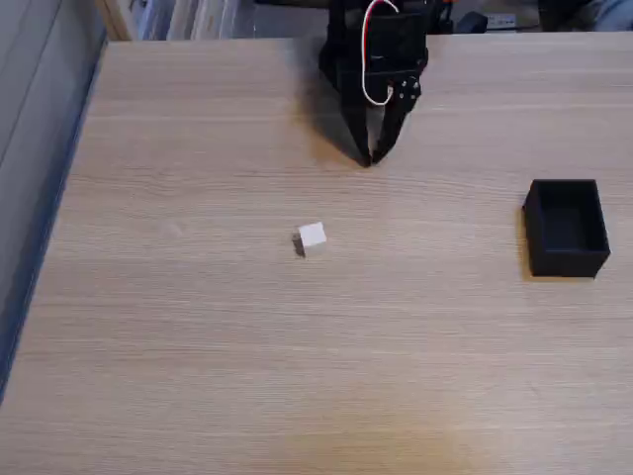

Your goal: Pick a white block and place it in the black box.

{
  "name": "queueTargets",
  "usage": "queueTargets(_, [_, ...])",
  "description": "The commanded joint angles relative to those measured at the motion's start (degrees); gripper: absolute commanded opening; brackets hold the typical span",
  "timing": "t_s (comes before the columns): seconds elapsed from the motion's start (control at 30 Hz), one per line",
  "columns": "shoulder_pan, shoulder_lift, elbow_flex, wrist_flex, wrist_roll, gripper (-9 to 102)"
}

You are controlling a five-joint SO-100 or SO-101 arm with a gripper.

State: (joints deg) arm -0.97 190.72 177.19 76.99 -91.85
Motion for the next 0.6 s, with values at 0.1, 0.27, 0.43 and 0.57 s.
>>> queueTargets(0.1, [0.44,0.18,0.88,0.18,-0.26,0])
queueTargets(0.27, [0.62,0.18,0.7,0.18,-0.7,0])
queueTargets(0.43, [1.41,-0.09,0.0,0.18,-2.11,0])
queueTargets(0.57, [2.55,-3.52,-2.99,0.35,-3.08,0])
